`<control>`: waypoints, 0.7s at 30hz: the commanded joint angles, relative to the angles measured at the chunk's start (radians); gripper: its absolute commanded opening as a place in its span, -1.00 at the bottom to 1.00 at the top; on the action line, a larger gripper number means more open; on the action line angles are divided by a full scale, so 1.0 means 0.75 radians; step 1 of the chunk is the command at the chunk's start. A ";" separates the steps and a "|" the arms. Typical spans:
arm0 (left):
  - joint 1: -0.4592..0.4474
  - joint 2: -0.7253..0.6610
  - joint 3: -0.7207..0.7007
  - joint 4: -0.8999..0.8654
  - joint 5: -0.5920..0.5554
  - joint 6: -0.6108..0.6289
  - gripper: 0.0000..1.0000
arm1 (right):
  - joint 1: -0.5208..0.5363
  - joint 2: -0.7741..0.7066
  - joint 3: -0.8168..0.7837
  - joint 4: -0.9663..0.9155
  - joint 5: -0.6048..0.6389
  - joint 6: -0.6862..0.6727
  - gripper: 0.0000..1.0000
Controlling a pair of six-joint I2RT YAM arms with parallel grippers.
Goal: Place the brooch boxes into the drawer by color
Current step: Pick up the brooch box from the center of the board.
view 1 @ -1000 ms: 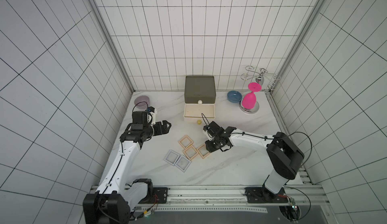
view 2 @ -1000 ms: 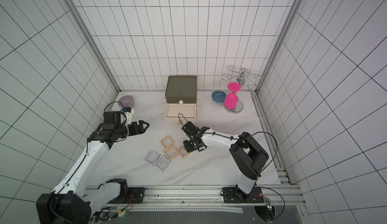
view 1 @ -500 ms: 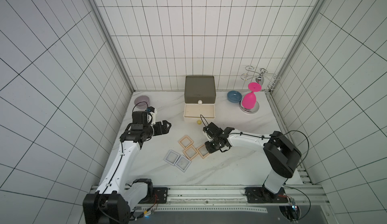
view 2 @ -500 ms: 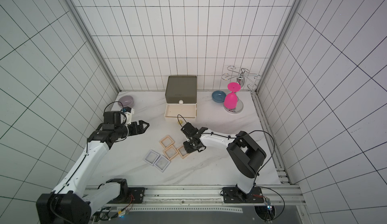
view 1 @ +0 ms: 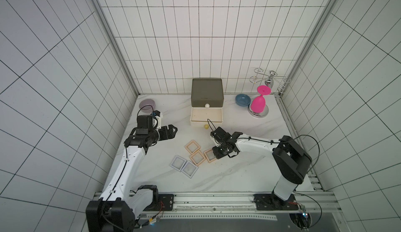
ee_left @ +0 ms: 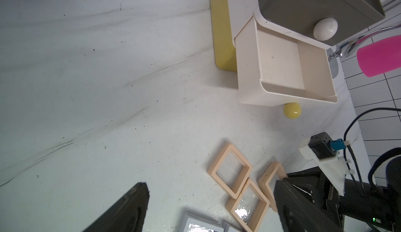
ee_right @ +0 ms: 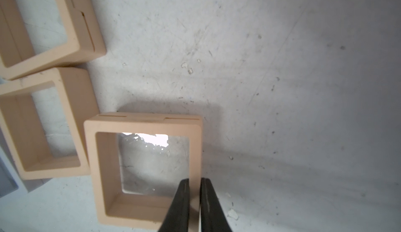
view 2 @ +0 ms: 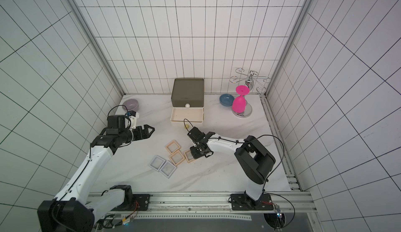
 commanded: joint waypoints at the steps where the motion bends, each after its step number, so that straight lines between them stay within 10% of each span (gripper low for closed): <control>1: 0.003 -0.013 -0.002 0.022 -0.005 0.001 0.88 | 0.013 0.023 0.062 -0.020 0.032 -0.009 -0.66; 21: 0.004 -0.016 -0.002 0.024 0.004 -0.002 0.88 | 0.015 -0.390 0.131 -0.108 0.091 -0.048 -0.82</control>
